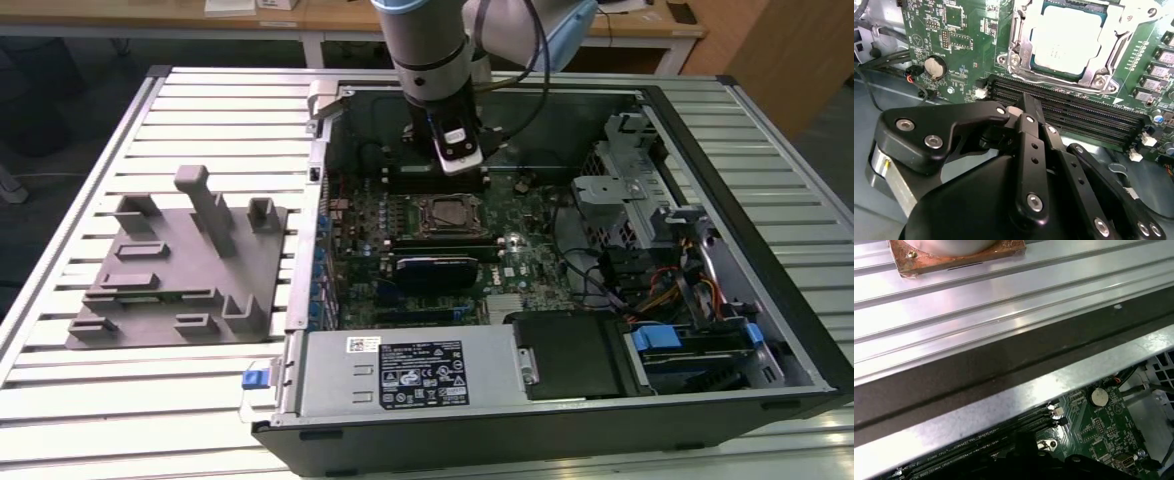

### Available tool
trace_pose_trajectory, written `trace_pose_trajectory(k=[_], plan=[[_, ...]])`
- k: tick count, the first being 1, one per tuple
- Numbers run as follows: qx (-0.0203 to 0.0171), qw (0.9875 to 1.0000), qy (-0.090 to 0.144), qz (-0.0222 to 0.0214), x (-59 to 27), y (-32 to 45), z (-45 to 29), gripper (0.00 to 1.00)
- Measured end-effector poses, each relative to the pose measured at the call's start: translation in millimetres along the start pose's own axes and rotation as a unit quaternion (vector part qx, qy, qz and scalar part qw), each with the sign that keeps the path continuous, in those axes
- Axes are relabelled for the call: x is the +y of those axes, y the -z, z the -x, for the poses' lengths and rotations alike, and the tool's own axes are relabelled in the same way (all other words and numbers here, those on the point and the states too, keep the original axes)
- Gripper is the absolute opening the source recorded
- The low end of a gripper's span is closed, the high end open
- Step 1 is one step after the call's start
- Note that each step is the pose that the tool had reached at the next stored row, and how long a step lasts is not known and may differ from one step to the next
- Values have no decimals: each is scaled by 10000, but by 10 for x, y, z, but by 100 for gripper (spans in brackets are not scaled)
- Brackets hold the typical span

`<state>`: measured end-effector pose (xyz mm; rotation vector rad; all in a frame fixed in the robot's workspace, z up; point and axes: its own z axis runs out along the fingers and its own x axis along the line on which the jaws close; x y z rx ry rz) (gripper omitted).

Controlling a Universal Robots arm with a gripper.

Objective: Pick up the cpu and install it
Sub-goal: 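Install the first cpu locking lever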

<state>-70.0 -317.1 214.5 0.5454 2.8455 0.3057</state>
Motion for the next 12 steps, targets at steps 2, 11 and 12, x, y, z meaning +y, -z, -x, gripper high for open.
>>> trace_pose_trajectory(k=[2, 11, 12], plan=[[0, 10000, 0, -2, 0, 1, 0, 11], [237, 9992, 2, -326, 0, -10, 5, 11], [250, 9990, 4, -358, -5, -11, 7, 11]])
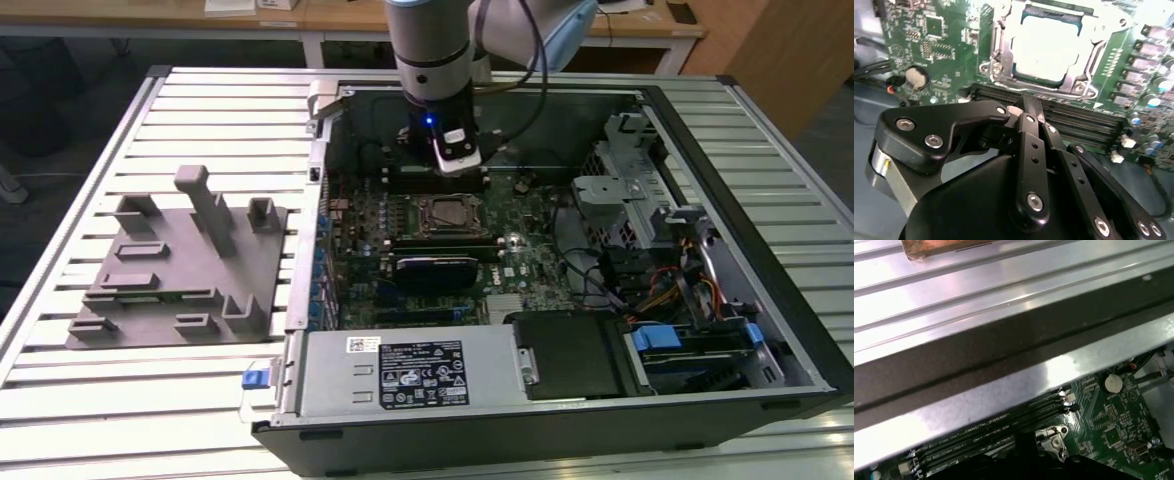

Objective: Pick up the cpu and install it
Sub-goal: 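Install the first cpu locking lever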

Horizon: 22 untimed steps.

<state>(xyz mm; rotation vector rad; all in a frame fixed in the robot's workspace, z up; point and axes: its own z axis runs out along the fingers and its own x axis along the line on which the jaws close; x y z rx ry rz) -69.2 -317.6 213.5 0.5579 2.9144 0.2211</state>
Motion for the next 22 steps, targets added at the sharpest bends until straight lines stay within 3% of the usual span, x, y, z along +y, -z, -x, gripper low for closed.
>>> trace_pose_trajectory(k=[3, 22], plan=[[11, 10000, 8, -81, -24, 4, 10, 11], [-34, 9985, 54, -545, -203, 25, 84, 11]])
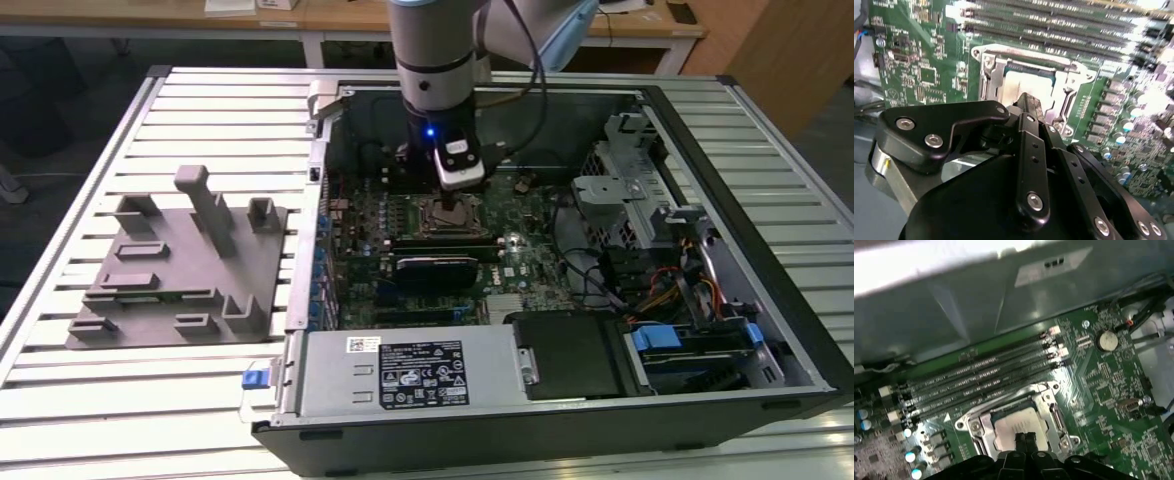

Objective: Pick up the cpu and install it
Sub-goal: 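Install the first cpu locking lever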

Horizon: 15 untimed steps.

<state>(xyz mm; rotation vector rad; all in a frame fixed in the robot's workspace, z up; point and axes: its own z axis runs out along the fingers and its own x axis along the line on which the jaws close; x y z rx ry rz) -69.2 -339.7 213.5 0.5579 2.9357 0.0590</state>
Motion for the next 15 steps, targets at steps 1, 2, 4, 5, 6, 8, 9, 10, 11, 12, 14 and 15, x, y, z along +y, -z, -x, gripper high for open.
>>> trace_pose_trajectory(k=[1, 2, 4, 5, 6, 8, 9, 10, 11, 12, 14, 15], plan=[[0, 10000, 3, -27, -9, 0, 4, 11], [3, 10000, 5, -52, -18, 0, 7, 11], [44, 9999, 10, -114, -30, 0, 12, 11], [86, 9999, 11, -145, -33, 0, 14, 11], [104, 9998, 12, -156, -33, 0, 14, 11], [106, 9998, 11, -157, -33, 0, 13, 11], [106, 9998, 11, -157, -33, 0, 14, 11], [111, 9998, 11, -153, -32, -1, 15, 11], [126, 9998, 12, -157, -31, -3, 18, 11], [149, 9998, 11, -166, -27, -5, 27, 11], [202, 9996, 11, -188, -16, -11, 58, 11], [233, 9995, 11, -200, -9, -15, 77, 11]])
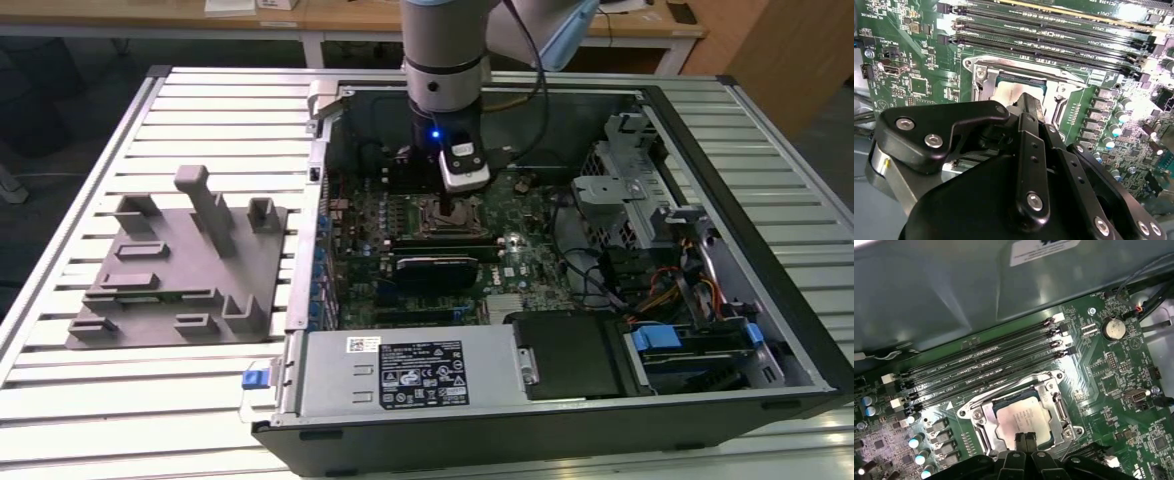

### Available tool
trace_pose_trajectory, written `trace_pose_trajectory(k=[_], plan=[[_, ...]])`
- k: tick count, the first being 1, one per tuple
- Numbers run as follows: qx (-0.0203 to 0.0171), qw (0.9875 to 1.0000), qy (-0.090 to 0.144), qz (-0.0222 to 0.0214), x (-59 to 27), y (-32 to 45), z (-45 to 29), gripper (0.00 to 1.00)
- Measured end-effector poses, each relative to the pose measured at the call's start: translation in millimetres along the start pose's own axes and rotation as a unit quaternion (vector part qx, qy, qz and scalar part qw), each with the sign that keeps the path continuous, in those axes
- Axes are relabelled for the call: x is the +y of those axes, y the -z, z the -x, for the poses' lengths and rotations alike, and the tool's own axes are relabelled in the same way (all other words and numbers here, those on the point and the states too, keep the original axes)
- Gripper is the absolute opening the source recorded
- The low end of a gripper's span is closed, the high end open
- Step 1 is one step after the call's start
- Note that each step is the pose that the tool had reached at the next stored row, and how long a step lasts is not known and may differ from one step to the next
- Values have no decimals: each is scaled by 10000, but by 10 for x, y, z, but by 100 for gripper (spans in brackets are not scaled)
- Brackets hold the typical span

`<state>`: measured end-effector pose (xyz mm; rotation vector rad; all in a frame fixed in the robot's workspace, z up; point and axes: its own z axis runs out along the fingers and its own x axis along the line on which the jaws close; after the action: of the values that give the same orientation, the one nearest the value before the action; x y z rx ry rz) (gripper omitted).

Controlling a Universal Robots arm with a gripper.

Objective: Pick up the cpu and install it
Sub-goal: 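Install the first cpu locking lever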

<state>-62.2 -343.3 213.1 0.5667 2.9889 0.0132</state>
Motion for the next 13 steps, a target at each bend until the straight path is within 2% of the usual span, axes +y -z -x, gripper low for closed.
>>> trace_pose_trajectory(k=[5, 7, 13], plan=[[167, 9998, 2, -65, 32, -12, 84, 11], [215, 9997, 3, -85, 39, -15, 102, 11], [222, 9997, 3, -88, 39, -13, 102, 11]])
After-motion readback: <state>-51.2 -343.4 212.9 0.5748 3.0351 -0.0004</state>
